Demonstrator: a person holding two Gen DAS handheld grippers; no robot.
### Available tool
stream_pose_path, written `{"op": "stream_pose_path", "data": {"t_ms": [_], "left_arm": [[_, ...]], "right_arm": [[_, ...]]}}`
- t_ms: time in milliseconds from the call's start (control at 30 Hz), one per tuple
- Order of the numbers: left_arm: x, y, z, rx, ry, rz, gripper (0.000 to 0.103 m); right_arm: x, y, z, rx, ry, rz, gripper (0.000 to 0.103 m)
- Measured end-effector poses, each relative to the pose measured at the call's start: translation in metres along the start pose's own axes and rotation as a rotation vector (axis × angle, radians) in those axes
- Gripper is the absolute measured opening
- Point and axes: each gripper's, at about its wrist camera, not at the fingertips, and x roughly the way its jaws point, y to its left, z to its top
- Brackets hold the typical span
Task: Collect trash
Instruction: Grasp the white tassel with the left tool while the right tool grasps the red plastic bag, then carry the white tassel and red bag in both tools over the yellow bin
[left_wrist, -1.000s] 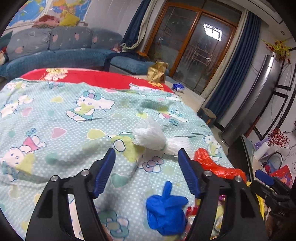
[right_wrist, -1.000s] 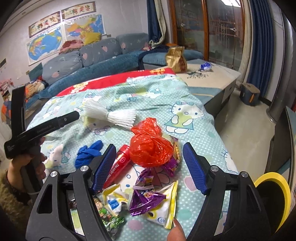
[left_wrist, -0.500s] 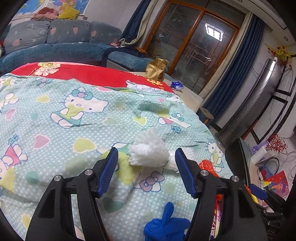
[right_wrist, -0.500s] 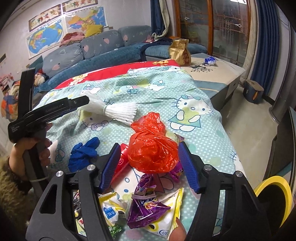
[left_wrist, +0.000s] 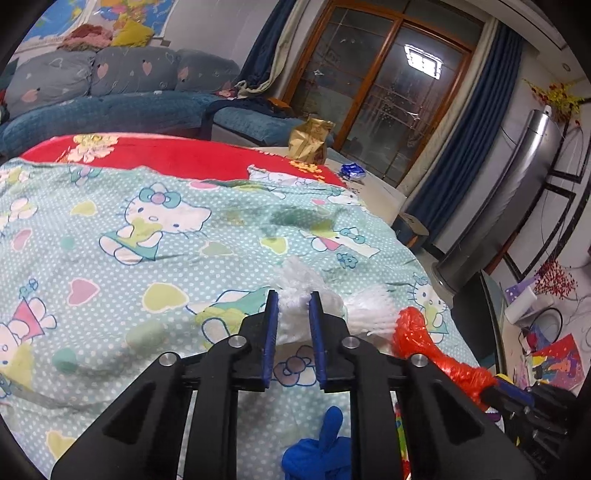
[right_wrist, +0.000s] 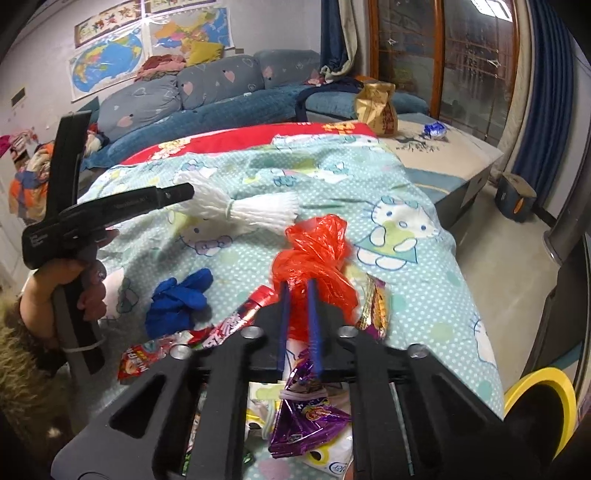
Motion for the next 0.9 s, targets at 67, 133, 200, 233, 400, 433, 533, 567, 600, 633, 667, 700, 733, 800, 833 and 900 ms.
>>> {"op": "stream_pose_path", "data": {"t_ms": [67, 133, 200, 233, 400, 433, 533, 567, 600, 633, 667, 700, 733, 800, 833, 900], "left_arm": [[-0.006, -0.002, 0.000, 0.005, -0.015, -0.010, 0.014], [-0.013, -0.005, 0.000, 0.014, -0.024, -0.011, 0.014], [-0.023, -0.007, 0.000, 0.028, -0.046, -0.004, 0.013], [-0.027, -0.007, 0.000, 0.031, -0.052, -0.003, 0.013], [-0.048, -0.009, -0.001, 0.044, -0.083, 0.008, 0.013], [-0.052, -0.008, -0.002, 0.043, -0.087, 0.012, 0.013], [-0.068, -0.006, -0.004, 0.048, -0.109, 0.030, 0.013], [-0.071, -0.004, -0.005, 0.049, -0.113, 0.035, 0.013], [-0.076, -0.003, -0.006, 0.049, -0.118, 0.045, 0.013], [-0.081, -0.001, -0.007, 0.049, -0.122, 0.056, 0.013], [-0.085, 0.001, -0.007, 0.047, -0.124, 0.061, 0.013], [-0.090, 0.004, -0.008, 0.044, -0.130, 0.069, 0.013], [-0.095, 0.007, -0.008, 0.042, -0.136, 0.077, 0.013], [-0.106, 0.012, -0.009, 0.038, -0.147, 0.091, 0.013], [-0.112, 0.016, -0.010, 0.032, -0.153, 0.097, 0.013], [-0.122, 0.022, -0.011, 0.021, -0.167, 0.104, 0.013]], "right_arm": [[-0.004, 0.001, 0.002, -0.004, -0.019, 0.006, 0.003], [-0.010, 0.003, 0.005, -0.005, -0.040, 0.011, 0.002], [-0.015, 0.004, 0.006, -0.006, -0.053, 0.024, 0.002], [-0.019, 0.006, 0.007, -0.009, -0.065, 0.032, 0.002], [-0.029, 0.014, 0.008, -0.029, -0.090, 0.057, 0.002], [-0.030, 0.015, 0.008, -0.031, -0.094, 0.060, 0.002], [-0.039, 0.018, 0.008, -0.029, -0.112, 0.081, 0.002], [-0.040, 0.019, 0.008, -0.029, -0.114, 0.087, 0.002], [-0.043, 0.020, 0.008, -0.029, -0.117, 0.093, 0.002], [-0.045, 0.021, 0.007, -0.030, -0.121, 0.098, 0.002], [-0.048, 0.022, 0.007, -0.030, -0.125, 0.108, 0.002], [-0.051, 0.023, 0.008, -0.030, -0.127, 0.118, 0.001], [-0.053, 0.025, 0.008, -0.030, -0.129, 0.125, 0.001], [-0.060, 0.028, 0.008, -0.036, -0.138, 0.136, 0.001], [-0.063, 0.030, 0.007, -0.040, -0.143, 0.140, 0.001], [-0.069, 0.033, 0.005, -0.047, -0.150, 0.147, 0.001]]}}
